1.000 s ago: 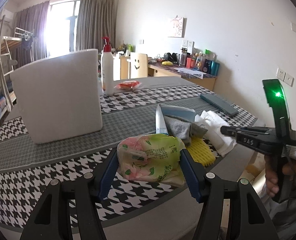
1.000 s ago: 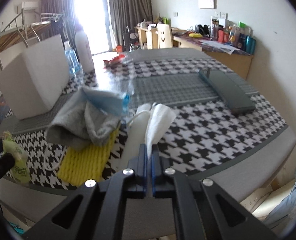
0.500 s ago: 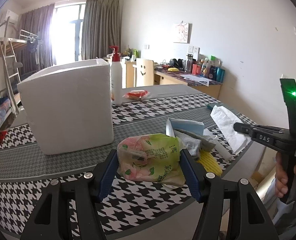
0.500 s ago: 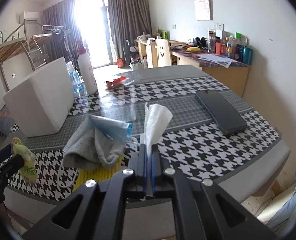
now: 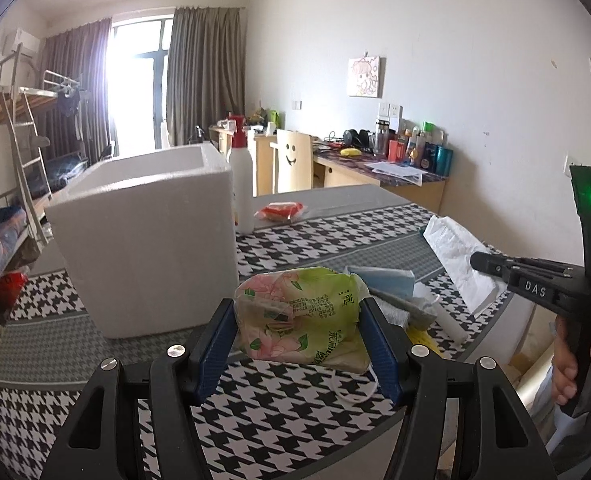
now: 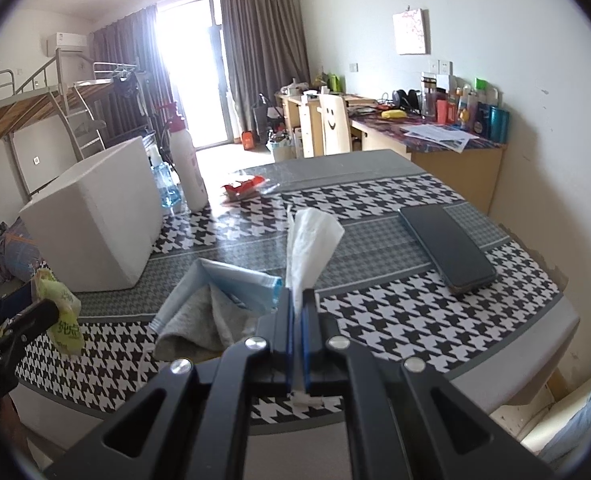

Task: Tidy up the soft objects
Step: 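Grasp the white tissue with the right gripper while the left gripper lifts the floral bag, then carry the floral bag with the left gripper and tissue with the right gripper toward the foam box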

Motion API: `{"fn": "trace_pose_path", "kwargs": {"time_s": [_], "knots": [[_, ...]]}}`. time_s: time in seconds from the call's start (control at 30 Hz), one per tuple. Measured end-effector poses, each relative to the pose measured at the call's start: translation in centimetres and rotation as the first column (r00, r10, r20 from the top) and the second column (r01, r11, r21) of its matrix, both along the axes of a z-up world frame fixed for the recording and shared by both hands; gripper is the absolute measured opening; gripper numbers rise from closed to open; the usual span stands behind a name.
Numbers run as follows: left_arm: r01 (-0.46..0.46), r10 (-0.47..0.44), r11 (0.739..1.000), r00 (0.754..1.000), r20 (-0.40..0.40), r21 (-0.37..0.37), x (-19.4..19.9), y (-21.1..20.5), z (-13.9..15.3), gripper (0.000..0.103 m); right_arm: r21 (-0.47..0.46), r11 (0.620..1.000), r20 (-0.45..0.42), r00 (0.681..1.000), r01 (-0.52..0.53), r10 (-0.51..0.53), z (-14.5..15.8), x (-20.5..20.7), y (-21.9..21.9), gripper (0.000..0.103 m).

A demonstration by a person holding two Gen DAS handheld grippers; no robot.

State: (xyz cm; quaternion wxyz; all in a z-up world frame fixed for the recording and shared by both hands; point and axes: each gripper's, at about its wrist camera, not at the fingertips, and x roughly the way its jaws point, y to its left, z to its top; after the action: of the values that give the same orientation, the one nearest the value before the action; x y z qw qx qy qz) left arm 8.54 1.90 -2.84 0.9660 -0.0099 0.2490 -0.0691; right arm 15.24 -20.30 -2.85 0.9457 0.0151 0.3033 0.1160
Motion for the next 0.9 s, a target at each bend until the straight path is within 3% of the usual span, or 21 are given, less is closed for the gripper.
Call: {"fn": "trace_pose_path", "kwargs": {"time_s": [0.9], "knots": [[-0.057,0.052,0.996,0.995,0.079,0.066,3.2,0.9,3.2,0.063,0.013,0.994,0.094,0.989,-0.112,0.11,2.8,1.7,3.8,0.006]]}}
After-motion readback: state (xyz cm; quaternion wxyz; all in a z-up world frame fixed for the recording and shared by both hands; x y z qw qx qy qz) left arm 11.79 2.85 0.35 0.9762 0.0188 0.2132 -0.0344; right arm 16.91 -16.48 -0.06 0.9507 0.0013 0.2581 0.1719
